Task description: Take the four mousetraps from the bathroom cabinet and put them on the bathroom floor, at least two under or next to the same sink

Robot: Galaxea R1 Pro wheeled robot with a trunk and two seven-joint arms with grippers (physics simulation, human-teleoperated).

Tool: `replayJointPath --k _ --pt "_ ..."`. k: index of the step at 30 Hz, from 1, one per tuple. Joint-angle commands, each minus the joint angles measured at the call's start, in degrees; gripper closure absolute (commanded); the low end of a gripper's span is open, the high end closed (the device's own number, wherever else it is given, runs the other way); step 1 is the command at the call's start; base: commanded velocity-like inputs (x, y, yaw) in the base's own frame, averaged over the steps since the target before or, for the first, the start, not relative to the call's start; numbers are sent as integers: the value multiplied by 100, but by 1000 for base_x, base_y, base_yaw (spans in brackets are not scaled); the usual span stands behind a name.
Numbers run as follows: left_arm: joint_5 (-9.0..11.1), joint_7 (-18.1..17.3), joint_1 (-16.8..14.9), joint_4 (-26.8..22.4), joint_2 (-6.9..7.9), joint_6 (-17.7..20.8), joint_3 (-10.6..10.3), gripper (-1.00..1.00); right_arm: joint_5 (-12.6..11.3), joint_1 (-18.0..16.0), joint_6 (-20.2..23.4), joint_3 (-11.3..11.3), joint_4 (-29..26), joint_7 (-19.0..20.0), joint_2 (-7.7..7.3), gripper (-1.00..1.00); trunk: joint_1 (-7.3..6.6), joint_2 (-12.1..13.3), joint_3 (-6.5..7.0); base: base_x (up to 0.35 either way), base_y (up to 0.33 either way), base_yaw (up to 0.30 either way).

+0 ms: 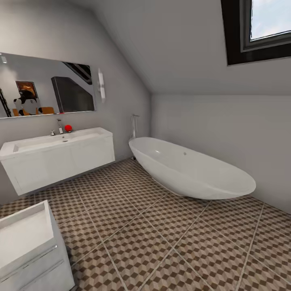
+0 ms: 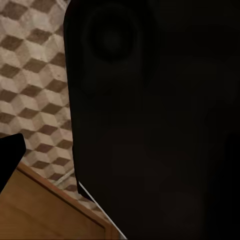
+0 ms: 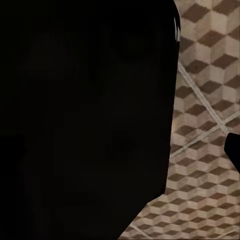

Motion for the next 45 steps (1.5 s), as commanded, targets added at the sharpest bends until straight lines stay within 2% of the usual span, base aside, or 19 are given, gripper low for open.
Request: replayJointPath --k 1,12,16,30,38,41,42,45 --pt "0 0 0 0 0 0 0 -100 0 0 0 0 0 0 0 -100 0 -3 -3 0 0 0" --pt "-22 -11 352 -17 -330 -49 -7 -100 10 -316 -8 -18 193 0 346 -100 0 -3 -3 0 0 0" --pt "-25 -10 434 -17 -458 -69 -4 -100 9 -334 -9 -15 193 0 363 -100 0 -3 -3 0 0 0" --pt "-12 -5 449 -24 -496 -82 -13 -100 6 -347 -16 -32 175 -9 366 -100 0 -3 -3 0 0 0" --pt "-25 39 449 -283 -491 -40 -2 -100 20 -351 -171 -17 -74 16 359 -100 0 -3 -3 0 0 0" --pt "-32 40 449 -380 -466 -13 0 -100 25 -351 -182 -11 -171 13 315 -100 0 -3 -3 0 0 0" --pt "-33 39 449 -1634 -461 -10 0 -100 25 -351 -181 -10 -719 10 303 -100 0 -3 -3 0 0 0" --pt "-34 36 449 -2061 -440 8 4 -100 28 -362 -178 -14 -1103 3 236 -100 0 -3 -3 0 0 0"
